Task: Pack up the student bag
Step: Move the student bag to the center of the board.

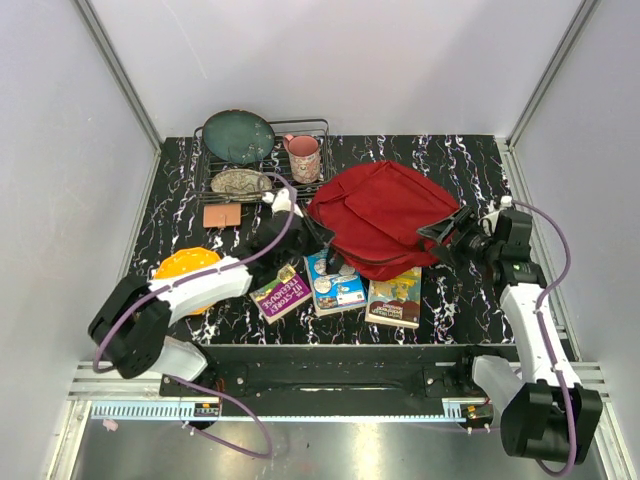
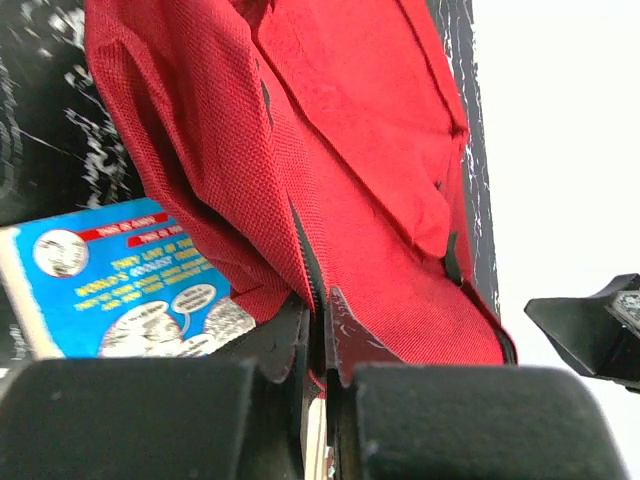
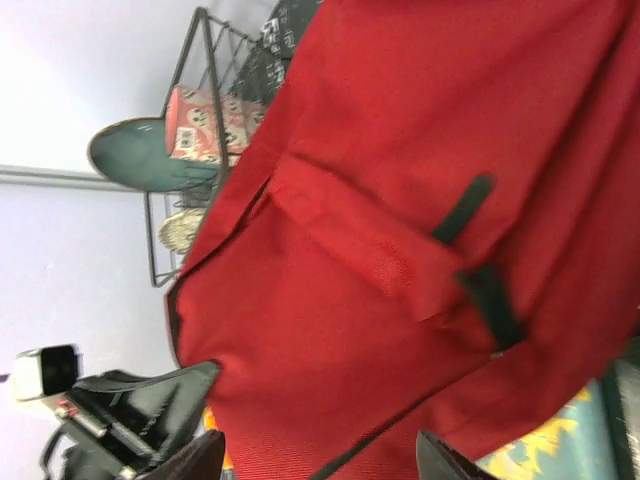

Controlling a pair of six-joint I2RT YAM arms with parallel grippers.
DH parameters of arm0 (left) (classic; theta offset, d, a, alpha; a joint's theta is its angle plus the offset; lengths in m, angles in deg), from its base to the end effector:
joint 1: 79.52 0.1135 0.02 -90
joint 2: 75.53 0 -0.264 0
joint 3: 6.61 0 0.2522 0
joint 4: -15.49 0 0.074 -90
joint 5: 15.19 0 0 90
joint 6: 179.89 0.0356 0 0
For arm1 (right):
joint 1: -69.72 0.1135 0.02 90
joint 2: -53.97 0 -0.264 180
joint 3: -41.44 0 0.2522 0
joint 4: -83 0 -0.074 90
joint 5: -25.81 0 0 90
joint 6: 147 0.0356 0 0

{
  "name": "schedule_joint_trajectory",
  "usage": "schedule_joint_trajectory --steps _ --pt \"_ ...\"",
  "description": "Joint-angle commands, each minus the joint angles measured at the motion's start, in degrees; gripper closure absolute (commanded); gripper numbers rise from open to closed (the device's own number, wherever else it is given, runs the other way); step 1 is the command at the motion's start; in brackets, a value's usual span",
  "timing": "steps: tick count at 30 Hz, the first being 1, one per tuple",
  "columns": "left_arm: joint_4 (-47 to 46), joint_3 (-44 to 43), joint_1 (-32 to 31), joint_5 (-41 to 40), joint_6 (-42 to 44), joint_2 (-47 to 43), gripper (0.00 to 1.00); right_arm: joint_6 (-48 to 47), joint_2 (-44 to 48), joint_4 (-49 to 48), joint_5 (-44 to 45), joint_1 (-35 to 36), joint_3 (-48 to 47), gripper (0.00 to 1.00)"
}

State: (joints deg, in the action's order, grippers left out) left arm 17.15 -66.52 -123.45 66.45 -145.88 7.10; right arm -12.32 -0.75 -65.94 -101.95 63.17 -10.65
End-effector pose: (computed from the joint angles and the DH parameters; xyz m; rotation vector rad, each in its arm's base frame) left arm 0.2328 -0.2171 0.2328 -0.3229 2.1036 -0.9494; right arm 0.2056 -0.0017 0.2608 0.5835 2.1414 1.0873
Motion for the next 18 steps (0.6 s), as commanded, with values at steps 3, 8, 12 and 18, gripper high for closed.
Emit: schedule_joint_trajectory --steps 3,8,12,18 --pt "-1.6 1.3 5.2 9.1 11.8 -7.8 1.0 -3.7 3.4 11.1 14.1 -0.1 -3.2 0.2" --pt "2.9 0.8 6.8 15.8 18.7 -9.7 1.0 -5.7 0.9 11.4 19.8 -1.0 -0.9 0.14" --pt "5.4 1.7 7.6 15.6 21.0 -10.4 1.0 -6.1 -3.7 8.4 14.2 -2.5 1.0 0.14" --pt "7.0 4.5 10.9 17.0 24.2 -11.9 1.0 -3.6 -7.8 -1.5 10.6 -2.7 5.3 0.14"
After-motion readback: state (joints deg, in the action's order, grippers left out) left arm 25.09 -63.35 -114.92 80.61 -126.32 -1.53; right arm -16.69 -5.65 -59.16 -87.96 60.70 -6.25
